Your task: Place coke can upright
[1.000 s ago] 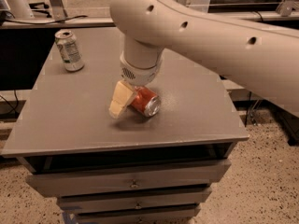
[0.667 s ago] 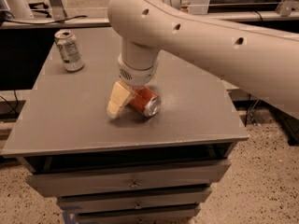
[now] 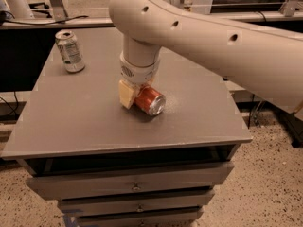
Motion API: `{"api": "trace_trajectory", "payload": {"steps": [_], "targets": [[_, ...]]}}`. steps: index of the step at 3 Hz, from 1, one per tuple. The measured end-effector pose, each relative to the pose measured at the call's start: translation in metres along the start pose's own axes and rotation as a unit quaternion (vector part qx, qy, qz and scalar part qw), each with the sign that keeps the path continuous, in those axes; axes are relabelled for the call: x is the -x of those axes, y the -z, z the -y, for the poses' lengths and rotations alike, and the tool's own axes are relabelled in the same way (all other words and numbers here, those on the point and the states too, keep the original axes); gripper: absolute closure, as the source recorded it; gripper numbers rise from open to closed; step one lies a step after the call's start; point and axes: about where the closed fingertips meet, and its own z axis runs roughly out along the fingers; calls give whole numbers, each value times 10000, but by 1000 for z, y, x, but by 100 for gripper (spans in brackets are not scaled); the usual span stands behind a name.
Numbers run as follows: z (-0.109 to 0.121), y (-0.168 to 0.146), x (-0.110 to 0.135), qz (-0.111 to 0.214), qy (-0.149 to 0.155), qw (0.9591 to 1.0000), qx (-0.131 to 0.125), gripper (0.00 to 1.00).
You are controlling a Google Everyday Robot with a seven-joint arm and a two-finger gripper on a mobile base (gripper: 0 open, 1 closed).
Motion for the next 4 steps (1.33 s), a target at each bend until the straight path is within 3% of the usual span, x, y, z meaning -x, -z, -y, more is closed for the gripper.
{"api": "trace_trajectory", "payload": {"steps": [1,2,3,4], "targets": [[12,13,5,124,-60,9999,-102,64],[30,37,13,607,-187,9980,-77,87],[47,58,23,1413,-348,9892,167,100],[60,80,30,2488,-503,9658,533,100]]}}
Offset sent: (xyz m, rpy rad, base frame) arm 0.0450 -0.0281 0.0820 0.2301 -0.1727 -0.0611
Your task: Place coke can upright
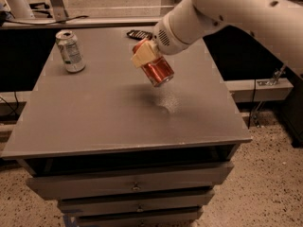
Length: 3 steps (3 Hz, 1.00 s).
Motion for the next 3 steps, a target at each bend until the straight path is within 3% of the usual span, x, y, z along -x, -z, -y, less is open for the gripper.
{"api": "trace_trajectory", "payload": {"steps": [1,2,3], "targets": [[1,18,18,1174,-68,9925,348,100],[7,35,31,2265,-243,9722,532,100],[39,44,14,3273,-678,9413,467,100]]}}
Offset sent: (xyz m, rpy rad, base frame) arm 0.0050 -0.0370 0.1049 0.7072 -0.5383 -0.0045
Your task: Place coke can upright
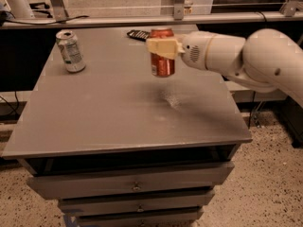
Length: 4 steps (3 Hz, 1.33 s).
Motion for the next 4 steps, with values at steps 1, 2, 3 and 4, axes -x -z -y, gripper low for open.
{"api": "trace_trajectory", "payload": {"steps": [1,2,3,4], "targets": [[25,24,-20,641,68,9978,-136,100],[5,25,-22,1144,589,9916,122,100],[-26,23,-5,1411,1420,9787,455,100],[-53,14,4,1287,2051,9665,844,100]]}}
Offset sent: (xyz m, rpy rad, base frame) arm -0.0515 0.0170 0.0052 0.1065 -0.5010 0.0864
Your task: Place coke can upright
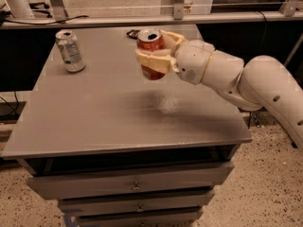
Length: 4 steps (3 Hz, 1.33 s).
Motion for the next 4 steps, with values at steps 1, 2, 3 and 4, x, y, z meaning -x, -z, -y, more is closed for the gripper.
{"api": "trace_trajectory", "payload": {"steps": [1,2,3,4], "targets": [[-20,-13,-6,-221,116,9988,410,100],[-37,-19,-20,-363,-31,9974,625,100],[-49,-20,-35,-437,-252,9963,692,100],[-57,-19,-48,-493,-457,9952,713,100]]}}
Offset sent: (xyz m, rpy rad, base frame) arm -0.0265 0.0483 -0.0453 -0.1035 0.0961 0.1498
